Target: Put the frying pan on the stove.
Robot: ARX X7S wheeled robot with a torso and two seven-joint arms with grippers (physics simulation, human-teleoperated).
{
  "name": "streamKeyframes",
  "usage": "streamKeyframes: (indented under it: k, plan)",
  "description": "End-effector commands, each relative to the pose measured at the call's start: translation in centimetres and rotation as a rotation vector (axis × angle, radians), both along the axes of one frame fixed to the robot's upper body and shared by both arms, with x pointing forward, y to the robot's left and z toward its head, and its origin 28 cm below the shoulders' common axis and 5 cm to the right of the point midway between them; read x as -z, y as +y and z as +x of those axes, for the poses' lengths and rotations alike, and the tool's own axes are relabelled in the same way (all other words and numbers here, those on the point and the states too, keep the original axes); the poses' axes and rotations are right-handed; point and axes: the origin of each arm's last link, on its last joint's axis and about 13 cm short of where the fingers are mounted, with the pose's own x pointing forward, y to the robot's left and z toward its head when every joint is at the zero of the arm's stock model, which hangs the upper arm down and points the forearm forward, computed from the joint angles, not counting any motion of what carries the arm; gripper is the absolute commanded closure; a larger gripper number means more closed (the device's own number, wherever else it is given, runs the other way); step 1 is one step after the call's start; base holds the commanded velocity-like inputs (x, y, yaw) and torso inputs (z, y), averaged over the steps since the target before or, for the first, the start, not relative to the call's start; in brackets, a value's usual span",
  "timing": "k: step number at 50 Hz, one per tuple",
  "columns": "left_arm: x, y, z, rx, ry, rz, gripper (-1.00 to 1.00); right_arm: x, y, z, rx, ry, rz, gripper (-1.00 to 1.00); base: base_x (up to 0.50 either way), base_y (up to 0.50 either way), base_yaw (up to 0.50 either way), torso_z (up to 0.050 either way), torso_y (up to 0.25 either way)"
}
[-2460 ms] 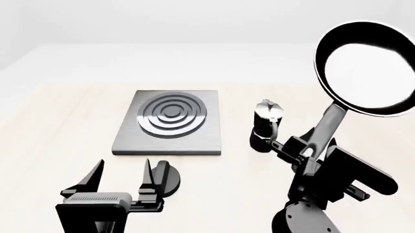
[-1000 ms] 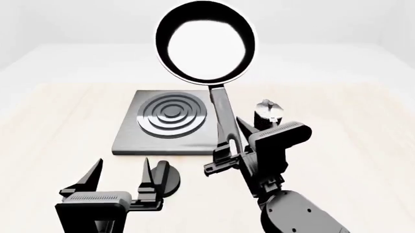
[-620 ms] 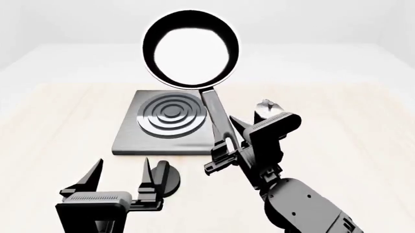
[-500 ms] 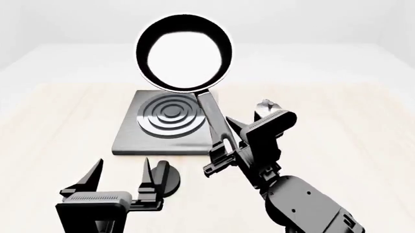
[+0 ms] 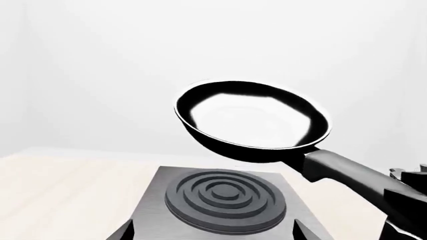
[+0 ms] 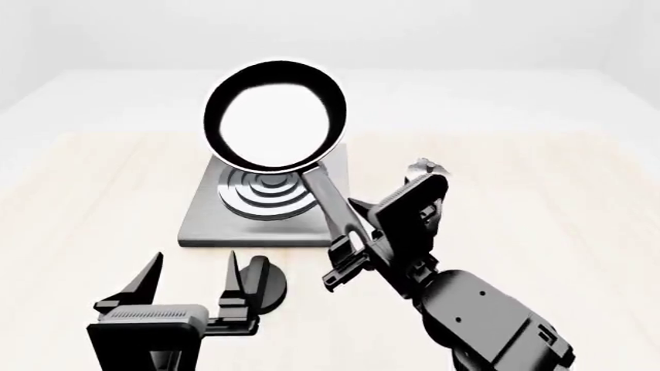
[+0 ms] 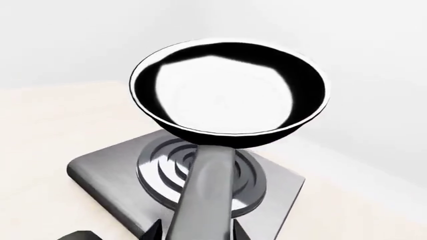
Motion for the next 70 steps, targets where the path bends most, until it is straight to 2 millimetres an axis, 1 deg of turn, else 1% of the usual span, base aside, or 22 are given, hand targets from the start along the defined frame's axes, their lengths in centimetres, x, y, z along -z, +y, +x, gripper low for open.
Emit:
streamKeyframes:
  k: [1, 10, 19, 28, 42, 70]
  plan:
    - [-0.1, 0.1, 0.0, -0.003, -0.002, -0.001, -1.00, -1.6, 0.1, 1.3, 0.012, -0.063, -0.026, 1.00, 0.00, 0.00, 0.00, 0.000, 0.000]
    - [-0.1, 0.1, 0.0, -0.003, -0.003, -0.002, -1.00, -1.7, 0.5, 1.7, 0.002, -0.054, -0.045, 1.00, 0.00, 0.00, 0.00, 0.001, 0.002]
    - [-0.1, 0.1, 0.1, -0.003, -0.002, -0.004, -1.00, -0.8, 0.6, 2.3, 0.007, -0.027, -0.067, 1.00, 0.00, 0.00, 0.00, 0.000, 0.002]
    - [-0.1, 0.1, 0.1, -0.005, -0.001, -0.004, -1.00, -0.6, 0.6, 2.7, 0.013, -0.015, -0.069, 1.00, 0.00, 0.00, 0.00, 0.001, 0.001]
    - [-0.2, 0.1, 0.1, -0.005, -0.004, -0.004, -1.00, 0.1, 0.9, 2.6, -0.003, -0.005, -0.077, 1.00, 0.00, 0.00, 0.00, 0.000, 0.002]
    - [-0.1, 0.1, 0.2, -0.006, -0.003, -0.002, -1.00, 0.5, 0.9, 3.1, 0.006, 0.000, -0.094, 1.00, 0.00, 0.00, 0.00, 0.001, 0.002]
